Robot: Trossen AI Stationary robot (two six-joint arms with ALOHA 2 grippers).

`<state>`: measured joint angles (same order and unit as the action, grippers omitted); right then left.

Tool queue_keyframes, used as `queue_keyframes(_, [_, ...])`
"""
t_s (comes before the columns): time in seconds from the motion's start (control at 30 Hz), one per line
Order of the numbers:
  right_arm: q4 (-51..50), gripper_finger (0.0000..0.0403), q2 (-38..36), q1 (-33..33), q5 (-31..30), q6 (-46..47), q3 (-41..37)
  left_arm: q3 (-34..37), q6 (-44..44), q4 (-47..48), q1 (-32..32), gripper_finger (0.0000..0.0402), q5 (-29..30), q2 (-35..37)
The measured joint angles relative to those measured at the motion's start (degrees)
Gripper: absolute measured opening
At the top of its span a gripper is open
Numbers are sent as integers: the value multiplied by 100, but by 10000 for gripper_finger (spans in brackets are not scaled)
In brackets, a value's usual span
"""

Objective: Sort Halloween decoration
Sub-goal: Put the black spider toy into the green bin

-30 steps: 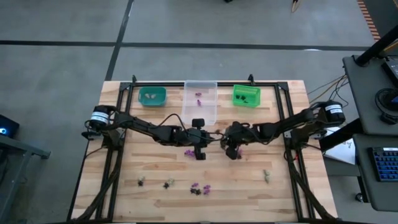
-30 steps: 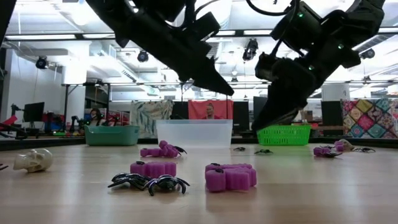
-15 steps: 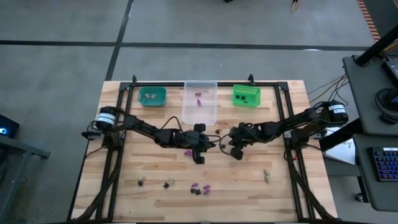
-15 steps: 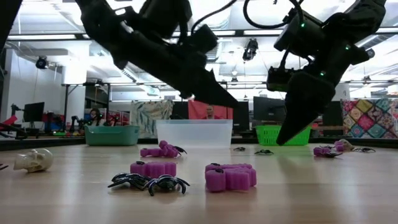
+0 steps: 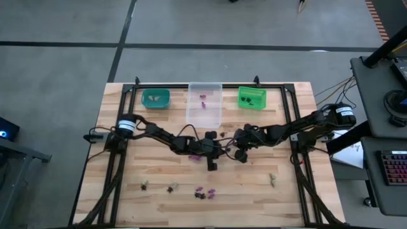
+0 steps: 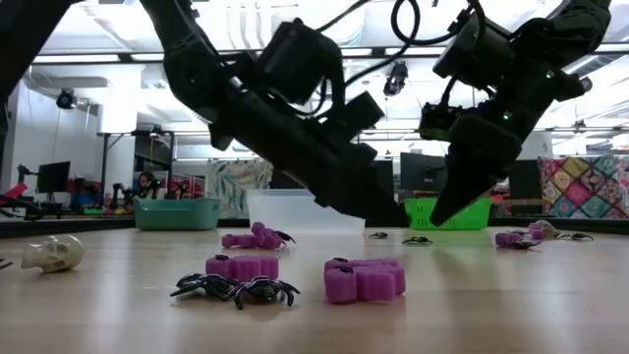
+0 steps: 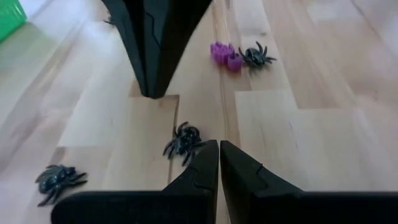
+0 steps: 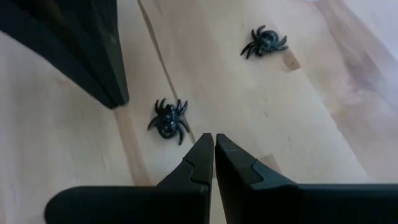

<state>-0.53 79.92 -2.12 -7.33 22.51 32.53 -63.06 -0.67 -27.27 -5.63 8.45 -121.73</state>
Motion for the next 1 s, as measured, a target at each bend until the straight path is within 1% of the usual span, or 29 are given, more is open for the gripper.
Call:
queue_keyframes(0.17, [413,9,90,-1,-29,-62,-69,-115,7,25,0,0,2,-170])
queue_keyframes(0.53, [853,9,810,-63,-58,46,-85,-104,60,188,31,0,9,-201])
queue_keyframes(0.8, [1077,9,754,-136,21,45,-87,-100,102,219,48,0,405,-201])
queue_keyframes(1.0, [1205,9,763,-139,88,51,-87,-95,122,221,61,0,477,-199])
